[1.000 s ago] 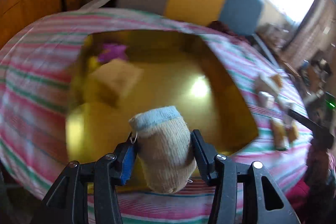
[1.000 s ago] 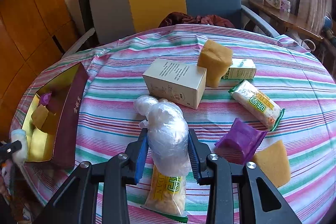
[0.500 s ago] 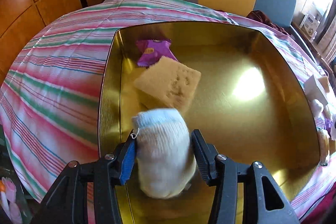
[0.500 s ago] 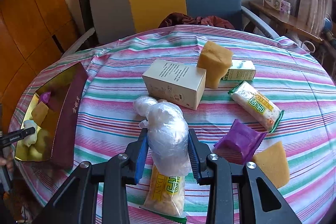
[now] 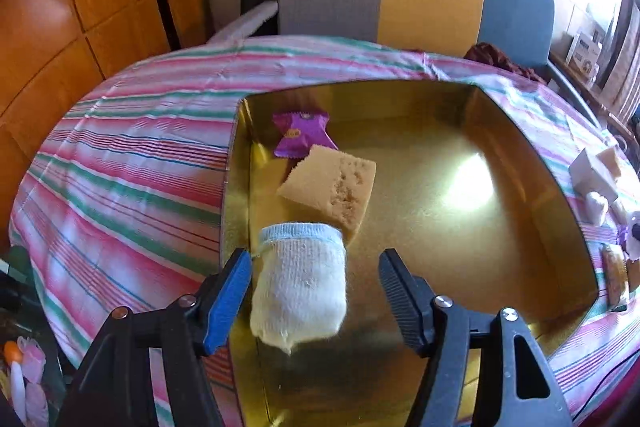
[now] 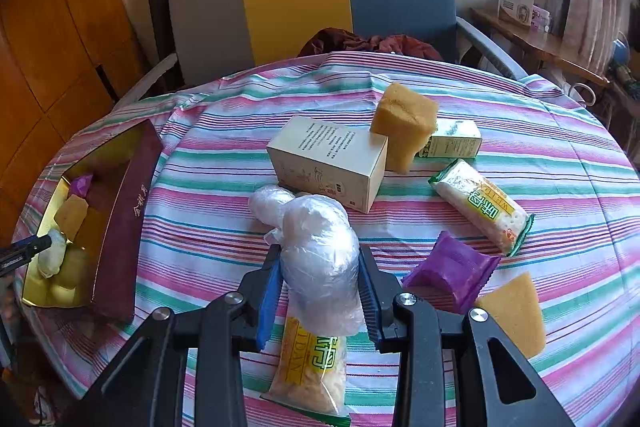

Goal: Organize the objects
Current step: 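Lower the grey sock into the gold tray and open the left gripper, then carry the plastic-wrapped bundle into the tray and release it with the right gripper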

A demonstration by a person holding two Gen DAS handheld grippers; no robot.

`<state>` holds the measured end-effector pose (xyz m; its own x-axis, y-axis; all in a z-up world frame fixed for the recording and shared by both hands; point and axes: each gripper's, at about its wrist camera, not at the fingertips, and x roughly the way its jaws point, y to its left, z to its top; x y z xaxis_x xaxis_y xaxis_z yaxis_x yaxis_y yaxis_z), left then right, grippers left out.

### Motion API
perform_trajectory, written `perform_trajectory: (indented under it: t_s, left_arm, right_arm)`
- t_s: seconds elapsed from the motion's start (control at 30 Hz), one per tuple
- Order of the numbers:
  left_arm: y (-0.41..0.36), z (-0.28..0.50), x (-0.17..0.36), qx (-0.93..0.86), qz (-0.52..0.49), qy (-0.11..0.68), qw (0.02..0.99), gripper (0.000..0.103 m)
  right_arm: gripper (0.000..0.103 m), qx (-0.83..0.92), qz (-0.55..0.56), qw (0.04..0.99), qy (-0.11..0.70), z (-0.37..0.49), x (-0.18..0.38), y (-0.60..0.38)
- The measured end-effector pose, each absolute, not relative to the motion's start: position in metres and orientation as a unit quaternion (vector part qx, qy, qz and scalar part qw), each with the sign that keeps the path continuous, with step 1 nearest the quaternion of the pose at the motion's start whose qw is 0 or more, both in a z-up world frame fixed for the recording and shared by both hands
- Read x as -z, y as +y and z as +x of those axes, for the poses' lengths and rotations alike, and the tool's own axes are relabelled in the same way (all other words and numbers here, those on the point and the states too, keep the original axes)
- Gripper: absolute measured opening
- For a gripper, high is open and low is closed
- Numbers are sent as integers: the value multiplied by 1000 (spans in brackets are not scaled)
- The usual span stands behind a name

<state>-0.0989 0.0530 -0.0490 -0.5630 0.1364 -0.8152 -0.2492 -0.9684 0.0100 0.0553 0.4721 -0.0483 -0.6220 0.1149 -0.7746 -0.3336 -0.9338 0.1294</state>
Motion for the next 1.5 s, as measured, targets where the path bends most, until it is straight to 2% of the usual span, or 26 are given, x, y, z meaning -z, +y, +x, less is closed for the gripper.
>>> perform_trajectory:
  t_s: [0.33, 0.57, 1.0, 1.3, 1.5]
  left_arm:
    - [36, -56, 34, -901, -419, 40, 105, 67]
    - [27, -43, 35, -903, -415, 28, 108, 67]
    - [8, -35, 38, -905, -414, 9, 103, 67]
    - [-33, -41, 44, -904, -421, -38, 69, 67]
    - [-58, -45, 45, -901, -424, -80, 49, 67]
  right_arm:
    - [36, -890, -417, 128, 131, 53, 43, 465]
    - [36, -901, -406, 93, 123, 47, 27, 428]
    - [36, -897, -424, -80, 97, -14, 25, 289]
    - [37, -858, -474, -182, 80, -56, 59, 186]
    - [40, -828, -498, -257, 37, -67, 82, 119]
